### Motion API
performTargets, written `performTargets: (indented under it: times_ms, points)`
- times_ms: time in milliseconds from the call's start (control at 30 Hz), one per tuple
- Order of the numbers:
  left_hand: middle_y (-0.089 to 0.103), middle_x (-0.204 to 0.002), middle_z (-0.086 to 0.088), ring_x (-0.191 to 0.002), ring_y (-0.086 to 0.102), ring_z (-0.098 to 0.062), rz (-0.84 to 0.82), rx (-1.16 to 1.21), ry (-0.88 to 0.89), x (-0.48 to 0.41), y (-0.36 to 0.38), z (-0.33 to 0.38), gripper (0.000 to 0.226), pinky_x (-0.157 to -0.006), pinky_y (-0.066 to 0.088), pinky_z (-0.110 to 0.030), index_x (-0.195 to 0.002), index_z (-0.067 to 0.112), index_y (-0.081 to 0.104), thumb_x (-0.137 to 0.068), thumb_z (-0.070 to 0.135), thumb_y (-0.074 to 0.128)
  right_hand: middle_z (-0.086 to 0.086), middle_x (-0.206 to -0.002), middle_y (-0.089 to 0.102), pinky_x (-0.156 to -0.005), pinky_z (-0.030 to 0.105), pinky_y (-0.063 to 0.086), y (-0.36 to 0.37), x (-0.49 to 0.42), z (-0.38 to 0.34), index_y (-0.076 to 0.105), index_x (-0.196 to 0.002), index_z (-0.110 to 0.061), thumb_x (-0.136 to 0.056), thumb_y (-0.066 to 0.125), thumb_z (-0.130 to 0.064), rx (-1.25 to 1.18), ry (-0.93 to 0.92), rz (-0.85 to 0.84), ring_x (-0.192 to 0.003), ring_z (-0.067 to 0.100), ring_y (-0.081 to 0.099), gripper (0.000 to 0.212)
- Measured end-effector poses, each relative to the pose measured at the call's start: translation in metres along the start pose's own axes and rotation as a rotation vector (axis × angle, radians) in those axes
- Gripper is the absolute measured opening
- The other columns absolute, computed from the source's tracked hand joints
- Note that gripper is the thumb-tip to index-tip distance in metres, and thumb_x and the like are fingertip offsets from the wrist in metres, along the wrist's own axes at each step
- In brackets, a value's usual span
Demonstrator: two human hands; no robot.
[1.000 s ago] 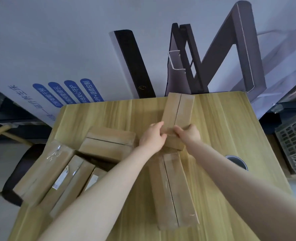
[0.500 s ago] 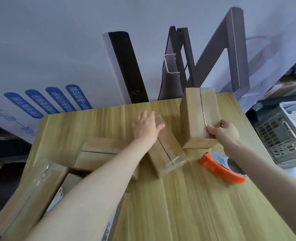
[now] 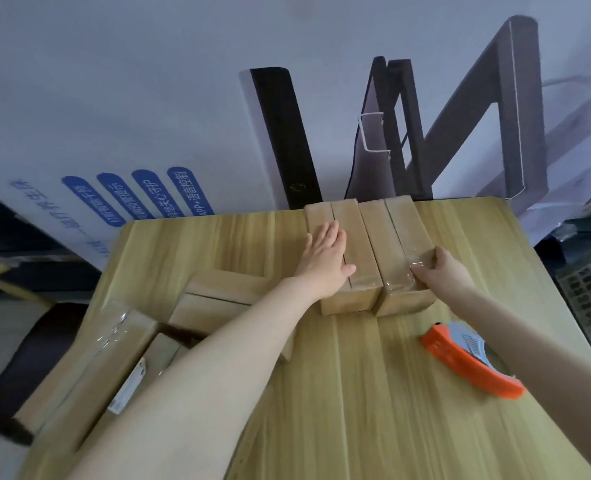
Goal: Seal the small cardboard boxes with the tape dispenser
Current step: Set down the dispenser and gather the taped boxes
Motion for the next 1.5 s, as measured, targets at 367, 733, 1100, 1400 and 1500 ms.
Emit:
performTargets:
  times_ms: [367, 733, 1100, 1400, 1500]
  points:
    - [0.041, -0.149, 0.004, -0.135, 0.037, -0.012, 0.432, 0.242, -0.429, 0.202, -0.075, -0.121, 0.045, -0.109, 0.025, -0.023, -0.142, 0.020, 0.044, -0.098, 0.020, 0.049, 0.000, -0.163, 0.016, -0.122, 0.039, 0.017, 0.156, 0.147, -0.162, 0.023, -0.154, -0.021, -0.099, 0.049, -0.029, 0.526, -1.200, -0.321, -0.150, 0.020, 0.012, 0.062]
    - [0.000, -0.161, -0.005, -0.148, 0.000, -0.024, 0.194, 0.002, -0.774, 0.317, -0.050, -0.238, 0.075, -0.116, 0.009, -0.051, -0.153, 0.025, 0.014, -0.093, 0.050, 0.050, 0.006, -0.163, -0.014, -0.116, 0.033, -0.008, 0.178, 0.163, -0.176, -0.001, -0.155, -0.012, -0.098, 0.046, -0.016, 0.533, -0.848, -0.049, -0.150, 0.021, -0.014, 0.074]
    - [-0.003, -0.162, -0.003, -0.148, -0.003, -0.024, 0.143, -0.096, -0.827, 0.310, -0.047, -0.289, 0.079, -0.112, 0.016, -0.059, -0.153, 0.028, 0.002, -0.089, 0.069, 0.024, 0.003, -0.162, -0.020, -0.115, 0.033, -0.014, 0.233, 0.191, -0.184, -0.006, -0.156, -0.024, -0.092, 0.043, 0.007, 0.838, -1.088, -0.266, -0.149, 0.021, -0.016, 0.086]
    - [-0.003, -0.161, -0.013, -0.147, -0.009, -0.032, 0.229, -0.213, -0.732, 0.275, -0.016, -0.250, 0.083, -0.109, -0.002, -0.068, -0.153, 0.024, 0.002, -0.087, 0.071, 0.018, 0.005, -0.164, 0.012, -0.120, 0.041, -0.005, 0.144, 0.132, -0.134, 0.024, -0.153, -0.030, -0.099, 0.041, -0.037, 0.662, -0.446, 0.178, -0.151, 0.023, -0.001, 0.057]
    - [0.006, -0.160, -0.014, -0.147, -0.002, -0.035, 0.283, -0.185, -0.735, 0.240, -0.024, -0.245, 0.082, -0.110, 0.002, -0.066, -0.153, 0.021, 0.010, -0.088, 0.069, 0.024, 0.002, -0.165, -0.005, -0.120, 0.047, -0.010, 0.145, 0.113, -0.110, -0.001, -0.154, -0.037, -0.098, 0.022, -0.058, 0.728, -0.295, 0.027, -0.149, 0.024, -0.016, 0.064]
Point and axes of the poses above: each hand's wrist, its own x-axis away from the middle knuckle, its own y-axis out of the palm, z = x × y, the point moved 5 cm from there along -x, towards the middle knuckle
